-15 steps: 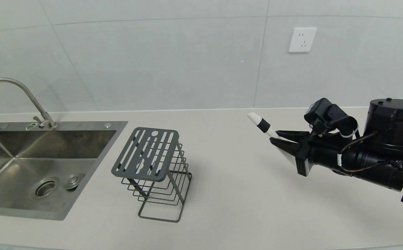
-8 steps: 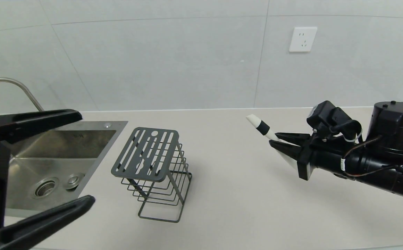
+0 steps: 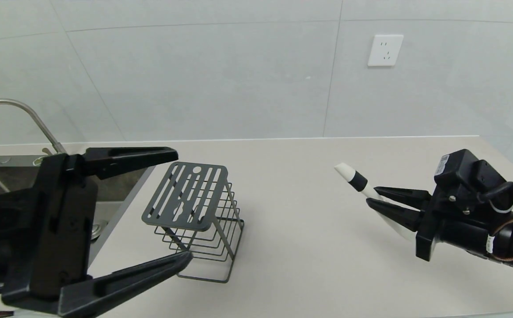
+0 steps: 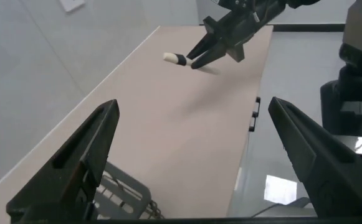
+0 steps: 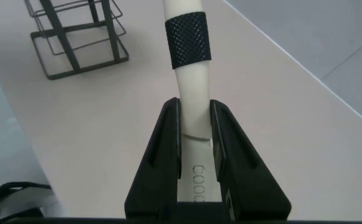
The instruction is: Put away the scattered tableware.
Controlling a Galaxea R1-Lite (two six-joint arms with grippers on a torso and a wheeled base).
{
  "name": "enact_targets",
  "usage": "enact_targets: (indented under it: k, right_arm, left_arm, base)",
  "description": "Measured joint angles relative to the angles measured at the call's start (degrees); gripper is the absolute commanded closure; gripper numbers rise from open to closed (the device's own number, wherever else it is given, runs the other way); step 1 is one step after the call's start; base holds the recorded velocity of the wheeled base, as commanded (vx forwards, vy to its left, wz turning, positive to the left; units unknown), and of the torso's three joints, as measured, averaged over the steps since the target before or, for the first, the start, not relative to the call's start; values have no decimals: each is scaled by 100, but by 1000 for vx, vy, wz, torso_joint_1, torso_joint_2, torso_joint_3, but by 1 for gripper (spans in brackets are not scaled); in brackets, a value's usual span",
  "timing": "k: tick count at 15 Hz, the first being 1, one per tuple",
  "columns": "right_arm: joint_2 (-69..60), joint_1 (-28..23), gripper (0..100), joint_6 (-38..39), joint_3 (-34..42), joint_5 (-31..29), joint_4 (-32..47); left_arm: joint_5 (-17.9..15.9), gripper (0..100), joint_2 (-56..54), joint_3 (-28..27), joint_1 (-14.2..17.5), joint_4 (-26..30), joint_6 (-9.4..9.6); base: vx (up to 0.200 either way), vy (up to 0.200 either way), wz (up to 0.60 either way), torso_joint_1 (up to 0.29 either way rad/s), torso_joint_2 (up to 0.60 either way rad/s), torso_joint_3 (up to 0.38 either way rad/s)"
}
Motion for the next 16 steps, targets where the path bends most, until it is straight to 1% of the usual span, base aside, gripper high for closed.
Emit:
enact_targets:
  k: [3, 5, 7, 9, 10, 12, 13, 14, 16]
  right_arm:
    - [-106, -2, 100, 2, -245, 154, -9]
    - [-130, -7, 100, 5, -388, 227, -11]
    - [-144, -11, 100, 7, -446, 271, -15]
    - [-148, -11, 100, 7, -460, 285, -15]
    - [-150, -11, 100, 7, -460, 288, -15]
    - [-152, -11, 100, 7, -507, 288, -33]
    - [-155, -11, 100, 7, -578, 288, -63]
    - [-155, -11, 100, 7, -653, 285, -74]
    - [-155, -10, 100, 9, -923, 288, -127]
  left_arm:
    - [-20, 0, 583, -67, -284, -912, -29]
    - [-20, 0, 900, -80, -389, -1321, -88]
    - [-20, 0, 1184, -127, -446, -1769, -263]
    - [-20, 0, 1475, -146, -518, -2534, -552]
    - [-17, 0, 1621, -146, -562, -2792, -679]
    - [-13, 0, 1855, -146, -621, -3035, -772]
    - [-11, 0, 1949, -152, -651, -3053, -805]
    - [-4, 0, 2019, -166, -660, -3063, -892]
    - [18, 0, 2219, -279, -670, -3260, -1330]
  base:
    - [0, 0, 0, 0, 0, 0]
    - [0, 0, 0, 0, 0, 0]
    - [0, 0, 0, 0, 0, 0]
    - [0, 0, 0, 0, 0, 0]
    - [0, 0, 0, 0, 0, 0]
    - [0, 0, 0, 0, 0, 0]
    - [0, 0, 0, 0, 0, 0]
    - [0, 0, 0, 0, 0, 0]
    - [0, 0, 0, 0, 0, 0]
